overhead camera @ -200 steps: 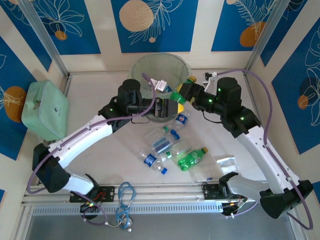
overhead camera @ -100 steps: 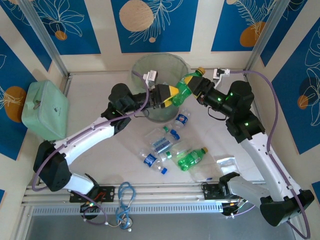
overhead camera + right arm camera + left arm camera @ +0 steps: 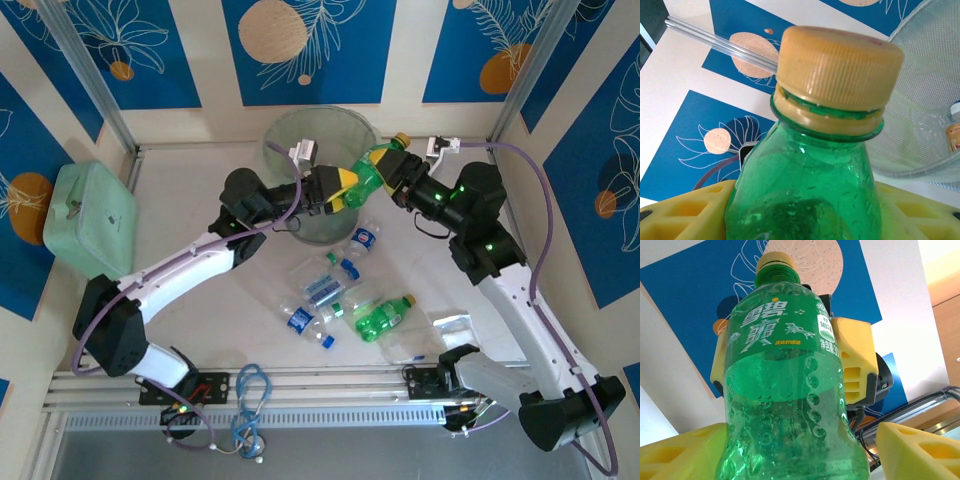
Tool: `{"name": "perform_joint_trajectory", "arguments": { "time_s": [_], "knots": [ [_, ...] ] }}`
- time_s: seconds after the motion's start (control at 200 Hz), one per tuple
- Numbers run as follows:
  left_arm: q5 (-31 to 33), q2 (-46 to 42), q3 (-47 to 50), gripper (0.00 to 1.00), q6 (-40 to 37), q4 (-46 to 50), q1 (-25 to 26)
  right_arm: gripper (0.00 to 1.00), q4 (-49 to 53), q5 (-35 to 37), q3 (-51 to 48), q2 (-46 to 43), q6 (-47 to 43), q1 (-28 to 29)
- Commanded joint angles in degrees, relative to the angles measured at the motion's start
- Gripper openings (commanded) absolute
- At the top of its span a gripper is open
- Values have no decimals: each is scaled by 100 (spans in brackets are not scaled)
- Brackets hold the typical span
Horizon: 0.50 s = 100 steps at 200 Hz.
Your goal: Put the plastic bottles in the bin
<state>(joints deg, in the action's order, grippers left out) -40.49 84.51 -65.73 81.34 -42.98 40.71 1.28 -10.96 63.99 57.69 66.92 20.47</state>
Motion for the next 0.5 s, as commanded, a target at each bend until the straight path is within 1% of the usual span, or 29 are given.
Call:
{"name": "perform_joint_trajectory", "arguments": {
  "time_s": [0.0,0.215,0.395,0.44,0.495],
  "knots": [
    [-253,-5,16,75,101,-525,-2,60,-141,97,-70,32,36,-34],
    [-282,98,103,74,221,-681,59,60,-463,246,-210,82,239,-34],
    [-257,147,164,82,364,-926,78,60,-701,375,-279,178,333,18],
    [-248,150,171,81,369,-946,79,60,-731,396,-288,190,346,27],
    [-240,149,171,78,373,-957,81,60,-773,447,-323,190,357,51]
  ]
}}
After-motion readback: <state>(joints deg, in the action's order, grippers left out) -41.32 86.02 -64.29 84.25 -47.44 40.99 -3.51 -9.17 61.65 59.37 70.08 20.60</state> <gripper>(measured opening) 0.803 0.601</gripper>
